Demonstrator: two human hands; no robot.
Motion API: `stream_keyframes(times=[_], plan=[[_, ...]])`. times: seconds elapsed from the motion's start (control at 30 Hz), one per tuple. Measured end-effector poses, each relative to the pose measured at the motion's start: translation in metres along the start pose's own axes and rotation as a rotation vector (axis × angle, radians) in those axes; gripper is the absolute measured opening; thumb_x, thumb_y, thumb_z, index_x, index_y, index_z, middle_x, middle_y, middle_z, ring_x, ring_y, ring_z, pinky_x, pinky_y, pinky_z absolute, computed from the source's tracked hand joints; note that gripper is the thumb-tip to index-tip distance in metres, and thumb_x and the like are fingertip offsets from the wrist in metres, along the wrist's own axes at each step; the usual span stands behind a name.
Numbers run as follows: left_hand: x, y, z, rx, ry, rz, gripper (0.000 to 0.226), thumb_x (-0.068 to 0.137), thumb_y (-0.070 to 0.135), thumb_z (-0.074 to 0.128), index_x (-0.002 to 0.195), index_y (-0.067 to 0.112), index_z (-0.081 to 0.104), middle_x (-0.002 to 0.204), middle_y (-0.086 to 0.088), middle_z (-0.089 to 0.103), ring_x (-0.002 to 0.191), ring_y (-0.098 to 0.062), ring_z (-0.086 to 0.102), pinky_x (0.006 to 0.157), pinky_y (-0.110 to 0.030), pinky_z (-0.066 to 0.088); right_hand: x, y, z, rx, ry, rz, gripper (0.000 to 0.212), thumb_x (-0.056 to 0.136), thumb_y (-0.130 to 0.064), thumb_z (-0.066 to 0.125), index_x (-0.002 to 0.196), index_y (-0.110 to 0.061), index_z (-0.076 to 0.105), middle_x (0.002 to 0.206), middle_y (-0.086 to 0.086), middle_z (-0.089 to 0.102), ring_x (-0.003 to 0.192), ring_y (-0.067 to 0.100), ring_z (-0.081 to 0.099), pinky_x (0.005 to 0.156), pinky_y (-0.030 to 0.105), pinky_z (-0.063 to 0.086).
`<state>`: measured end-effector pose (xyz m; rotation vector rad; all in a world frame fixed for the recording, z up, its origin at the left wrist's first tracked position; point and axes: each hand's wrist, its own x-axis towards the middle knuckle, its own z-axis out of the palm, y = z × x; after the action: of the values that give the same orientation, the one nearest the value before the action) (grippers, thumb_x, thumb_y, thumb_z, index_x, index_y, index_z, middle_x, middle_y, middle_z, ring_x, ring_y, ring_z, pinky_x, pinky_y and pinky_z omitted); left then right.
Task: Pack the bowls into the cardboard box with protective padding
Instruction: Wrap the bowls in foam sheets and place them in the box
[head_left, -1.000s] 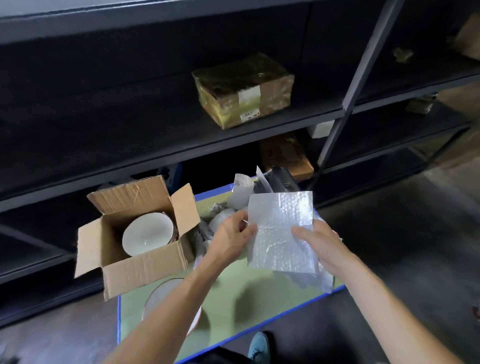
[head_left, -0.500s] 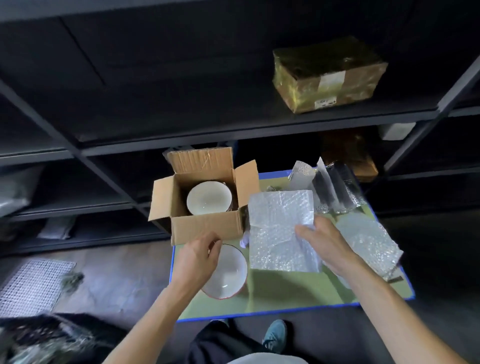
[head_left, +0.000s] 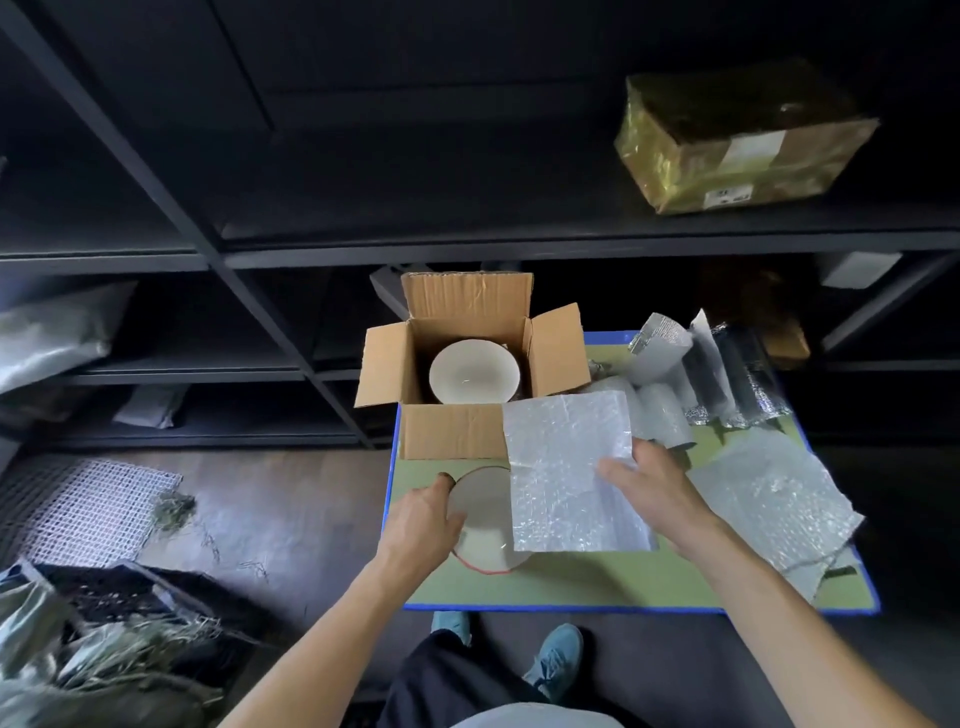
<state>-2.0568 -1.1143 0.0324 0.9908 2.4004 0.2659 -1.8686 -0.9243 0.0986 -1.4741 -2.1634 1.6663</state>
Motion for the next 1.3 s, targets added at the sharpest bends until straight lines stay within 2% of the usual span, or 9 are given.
stream_keyframes(times=[0.17,0.27,0.37,0.47,0.67,0.83,1.0,1.13,1.3], plan=[[0.003,0.001,-0.003,-0.057,-0.050,-0.011,0.015,0.097,0.014,0.041,0.108,0.016,0.051,0.066,-0.006,0.066,0.041,-0.016,0.063,0.052,-0.038,0.058,-0.003,0.009,0.002,-0.005,0.018,0.041,0.029,0.094,-0.022,0.057,0.093,0.007,0.055,0.083,0.006,0.048,0.076,0.018,0.045,0.066,0.032,0.036],[0.001,0.002,-0.008,-0.080,-0.033,0.007,0.016,0.098,0.012,0.039,0.107,0.014,0.052,0.061,-0.005,0.063,0.039,-0.014,0.061,0.053,-0.036,0.058,-0.004,0.015,0.001,-0.024,0.040,0.060,0.031,0.091,-0.030,0.056,0.105,-0.002,0.061,0.091,0.013,0.064,0.080,0.027,0.062,0.077,0.040,0.052],[-0.005,0.004,-0.015,-0.097,-0.030,0.010,0.016,0.099,0.013,0.039,0.106,0.016,0.053,0.058,-0.002,0.063,0.039,-0.012,0.060,0.056,-0.034,0.058,-0.007,0.016,-0.001,0.010,0.058,0.049,0.027,0.091,-0.028,0.056,0.105,-0.007,0.064,0.109,0.022,0.067,0.102,0.039,0.063,0.090,0.050,0.052],[-0.015,0.007,-0.024,-0.140,-0.038,0.016,0.015,0.098,0.015,0.040,0.102,0.022,0.052,0.057,-0.003,0.065,0.040,-0.012,0.062,0.054,-0.031,0.058,-0.008,0.017,-0.006,0.023,0.066,0.055,0.025,0.090,-0.029,0.056,0.101,-0.008,0.064,0.105,0.022,0.067,0.083,0.029,0.064,0.080,0.042,0.053],[-0.032,0.022,-0.039,-0.179,-0.043,0.079,0.017,0.100,0.020,0.043,0.105,0.026,0.057,0.064,0.000,0.066,0.042,-0.012,0.064,0.056,-0.034,0.058,-0.008,0.017,-0.022,0.070,0.124,0.056,0.026,0.091,-0.024,0.056,0.099,0.001,0.061,0.085,0.011,0.061,0.076,0.023,0.055,0.069,0.035,0.043],[-0.036,0.055,-0.055,-0.214,-0.028,0.178,0.017,0.100,0.020,0.044,0.109,0.026,0.059,0.068,0.002,0.064,0.043,-0.011,0.063,0.052,-0.030,0.053,-0.014,0.027,-0.045,0.170,0.263,0.068,0.018,0.084,-0.023,0.052,0.094,-0.014,0.065,0.100,0.017,0.069,0.092,0.038,0.066,0.073,0.037,0.050],[-0.029,0.086,-0.066,-0.214,0.016,0.272,0.015,0.101,0.021,0.045,0.103,0.027,0.058,0.072,-0.003,0.070,0.048,-0.015,0.067,0.052,-0.034,0.055,-0.024,0.038,-0.065,0.193,0.392,0.102,0.018,0.088,-0.016,0.048,0.095,-0.012,0.065,0.101,0.018,0.069,0.099,0.039,0.062,0.074,0.036,0.049],[-0.018,0.104,-0.067,-0.211,0.059,0.312,0.014,0.099,0.022,0.045,0.104,0.026,0.058,0.062,-0.004,0.068,0.045,-0.013,0.063,0.058,-0.036,0.056,-0.026,0.044,-0.074,0.199,0.416,0.116,0.019,0.089,-0.013,0.046,0.093,-0.015,0.065,0.097,0.011,0.069,0.097,0.035,0.063,0.087,0.040,0.052],[-0.014,0.127,-0.073,-0.216,0.107,0.336,0.012,0.098,0.024,0.047,0.099,0.026,0.059,0.055,0.000,0.065,0.042,-0.008,0.059,0.059,-0.031,0.052,-0.024,0.048,-0.074,0.222,0.315,0.098,0.019,0.086,-0.013,0.050,0.095,-0.016,0.066,0.093,0.007,0.070,0.090,0.027,0.065,0.072,0.034,0.049]])
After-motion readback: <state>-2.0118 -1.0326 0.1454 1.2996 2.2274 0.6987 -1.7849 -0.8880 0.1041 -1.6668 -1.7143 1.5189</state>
